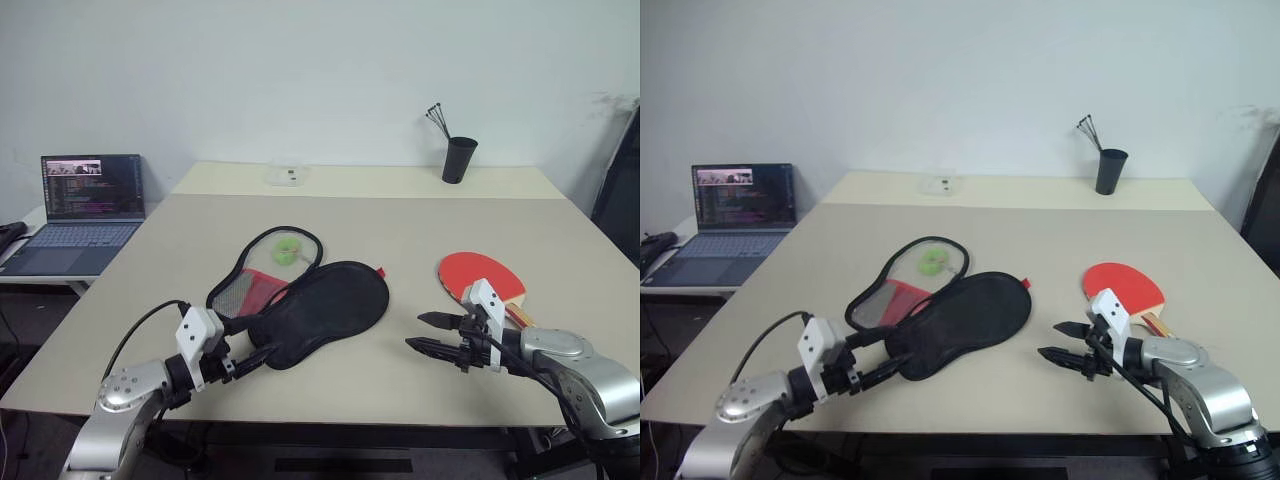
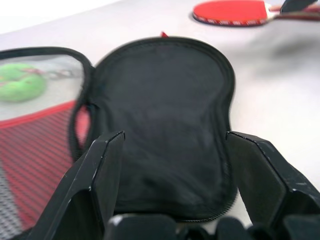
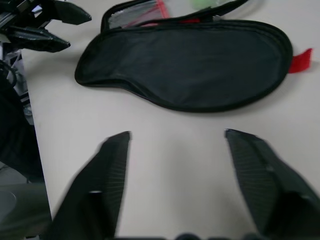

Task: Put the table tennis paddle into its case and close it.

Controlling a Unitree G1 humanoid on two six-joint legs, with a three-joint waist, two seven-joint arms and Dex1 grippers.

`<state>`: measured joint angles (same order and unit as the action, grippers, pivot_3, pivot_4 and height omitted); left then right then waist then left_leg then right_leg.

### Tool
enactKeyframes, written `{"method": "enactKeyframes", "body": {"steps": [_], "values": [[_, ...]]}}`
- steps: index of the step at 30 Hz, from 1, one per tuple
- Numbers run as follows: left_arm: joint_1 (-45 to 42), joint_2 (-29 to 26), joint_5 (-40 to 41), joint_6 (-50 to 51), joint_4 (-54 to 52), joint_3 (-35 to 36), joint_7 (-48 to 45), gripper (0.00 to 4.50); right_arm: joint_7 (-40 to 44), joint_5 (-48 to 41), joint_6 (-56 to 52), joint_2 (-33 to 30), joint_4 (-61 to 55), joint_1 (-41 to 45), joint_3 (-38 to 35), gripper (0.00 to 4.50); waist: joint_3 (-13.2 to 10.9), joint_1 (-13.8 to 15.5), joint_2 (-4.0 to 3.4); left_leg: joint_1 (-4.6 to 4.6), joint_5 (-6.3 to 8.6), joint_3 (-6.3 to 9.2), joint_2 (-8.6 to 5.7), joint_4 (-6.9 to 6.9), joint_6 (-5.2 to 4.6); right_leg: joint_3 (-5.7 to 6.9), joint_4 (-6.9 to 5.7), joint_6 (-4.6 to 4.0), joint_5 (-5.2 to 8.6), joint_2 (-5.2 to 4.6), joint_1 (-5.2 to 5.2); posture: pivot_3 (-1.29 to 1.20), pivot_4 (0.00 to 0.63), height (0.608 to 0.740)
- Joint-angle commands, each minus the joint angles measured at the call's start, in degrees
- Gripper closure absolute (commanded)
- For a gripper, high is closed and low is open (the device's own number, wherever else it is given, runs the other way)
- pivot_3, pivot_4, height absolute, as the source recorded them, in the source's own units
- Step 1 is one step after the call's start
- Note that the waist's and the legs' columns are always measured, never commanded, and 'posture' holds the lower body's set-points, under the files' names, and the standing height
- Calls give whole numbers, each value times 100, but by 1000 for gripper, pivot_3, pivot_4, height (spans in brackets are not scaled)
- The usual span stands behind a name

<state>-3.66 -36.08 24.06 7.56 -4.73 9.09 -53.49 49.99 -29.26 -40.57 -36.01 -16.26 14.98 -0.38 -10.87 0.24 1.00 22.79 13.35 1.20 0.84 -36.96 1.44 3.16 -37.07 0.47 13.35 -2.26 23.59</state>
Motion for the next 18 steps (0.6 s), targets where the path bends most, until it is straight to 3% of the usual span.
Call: {"method": "enactKeyframes", "body": {"steps": [1, 11, 18], "values": [[-392, -223, 218, 43, 137, 234, -227, 960, -334, -67, -100, 236, -153, 81, 3, 27, 1, -1, 2, 1, 0, 2, -3, 0, 0, 3, 1, 0, 0, 1, 0, 0, 150, 740], [-1149, -622, 851, 1366, -379, 166, -379, 960, -1773, 330, -649, 1136, 771, 944, 22, 27, 3, -35, 6, -1, 0, 2, -3, 2, 0, 3, -4, -1, -1, 3, 1, 0, 150, 740], [-1439, -702, 739, 1530, -383, 89, -394, 960, -2495, 321, -1193, 1783, 1375, 1395, -104, 27, 3, -39, 6, 1, 0, 1, -4, 5, 0, -1, -6, -3, -1, 7, 4, 0, 150, 740]]}}
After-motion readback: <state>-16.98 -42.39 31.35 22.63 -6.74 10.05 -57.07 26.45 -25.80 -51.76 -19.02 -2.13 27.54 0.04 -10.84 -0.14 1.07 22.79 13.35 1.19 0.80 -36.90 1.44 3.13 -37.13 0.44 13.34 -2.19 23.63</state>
